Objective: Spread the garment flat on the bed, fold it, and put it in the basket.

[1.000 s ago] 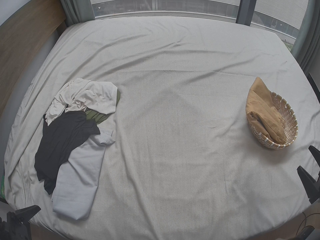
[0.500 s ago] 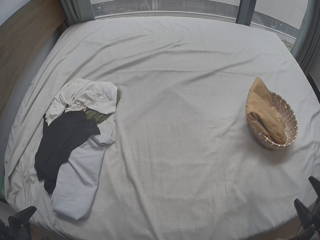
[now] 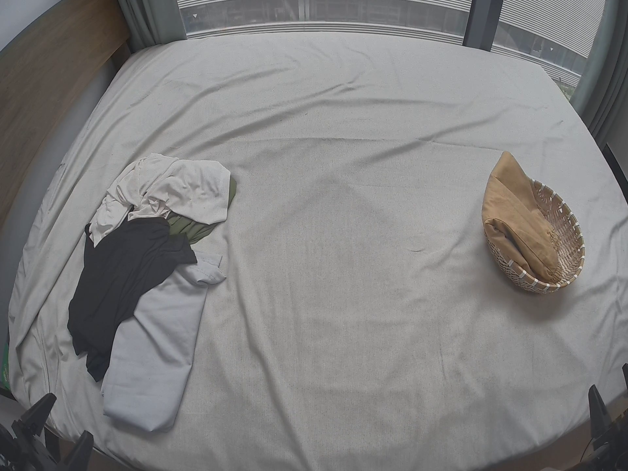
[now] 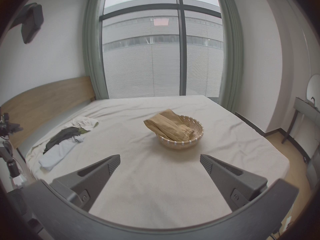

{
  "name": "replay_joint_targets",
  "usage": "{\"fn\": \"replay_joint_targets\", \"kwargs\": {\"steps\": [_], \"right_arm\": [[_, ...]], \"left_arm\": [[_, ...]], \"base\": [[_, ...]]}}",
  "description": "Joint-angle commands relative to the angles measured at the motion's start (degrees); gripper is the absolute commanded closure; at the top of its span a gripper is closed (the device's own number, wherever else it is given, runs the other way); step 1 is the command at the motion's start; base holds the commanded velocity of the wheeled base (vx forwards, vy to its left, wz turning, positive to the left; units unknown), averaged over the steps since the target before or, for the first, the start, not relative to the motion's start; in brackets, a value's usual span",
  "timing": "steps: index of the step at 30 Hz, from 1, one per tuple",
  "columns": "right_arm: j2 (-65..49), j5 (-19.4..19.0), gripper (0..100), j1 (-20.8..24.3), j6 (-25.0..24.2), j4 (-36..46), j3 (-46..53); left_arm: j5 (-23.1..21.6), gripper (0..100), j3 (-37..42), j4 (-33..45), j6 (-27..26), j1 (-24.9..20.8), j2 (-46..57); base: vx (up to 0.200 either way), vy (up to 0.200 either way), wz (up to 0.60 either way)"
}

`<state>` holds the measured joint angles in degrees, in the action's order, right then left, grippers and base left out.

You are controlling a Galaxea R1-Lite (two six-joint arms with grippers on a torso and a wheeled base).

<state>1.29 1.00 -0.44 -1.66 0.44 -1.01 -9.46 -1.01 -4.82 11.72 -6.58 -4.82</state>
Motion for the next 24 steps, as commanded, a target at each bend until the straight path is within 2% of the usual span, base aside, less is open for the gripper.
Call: {"fn": "replay_joint_targets", "kwargs": {"steps": [1,3,5,9,16,18,24], "right_arm": [[-1.1,-0.1,0,-0.2,0.8,-0.2,1.0],[-1.1,-0.1,0,-0.1,0.7,-0.3,1.0],[-1.1,-0.1,0,-0.1,0.7,-0.3,1.0],[-1.1,-0.1,0,-0.1,0.6,-0.3,1.0],[-1.1,-0.1,0,-0.2,0.4,-0.3,1.0],[-1.1,-0.1,0,-0.2,0.4,-0.3,1.0],[-1.1,-0.2,0,-0.1,0.7,-0.3,1.0]], "left_arm": [[1.1,0,1.0,0.3,-3.8,4.4,0.4],[0.7,0,1.0,0.5,-4.9,7.6,3.5],[1.5,0,1.0,0.6,-5.1,7.4,3.8],[6.4,0,1.0,0.6,-5.2,7.3,3.9],[8.5,0,1.0,0.7,-6.0,7.3,4.0],[11.7,0,1.0,3.2,-10.3,7.0,4.5],[10.1,0,1.0,4.6,-11.5,6.9,4.5]], "base": [[0.0,0.0,0.0],[0.0,0.0,0.0],[0.0,0.0,0.0],[0.0,0.0,0.0],[0.0,0.0,0.0],[0.0,0.0,0.0],[0.0,0.0,0.0]]}}
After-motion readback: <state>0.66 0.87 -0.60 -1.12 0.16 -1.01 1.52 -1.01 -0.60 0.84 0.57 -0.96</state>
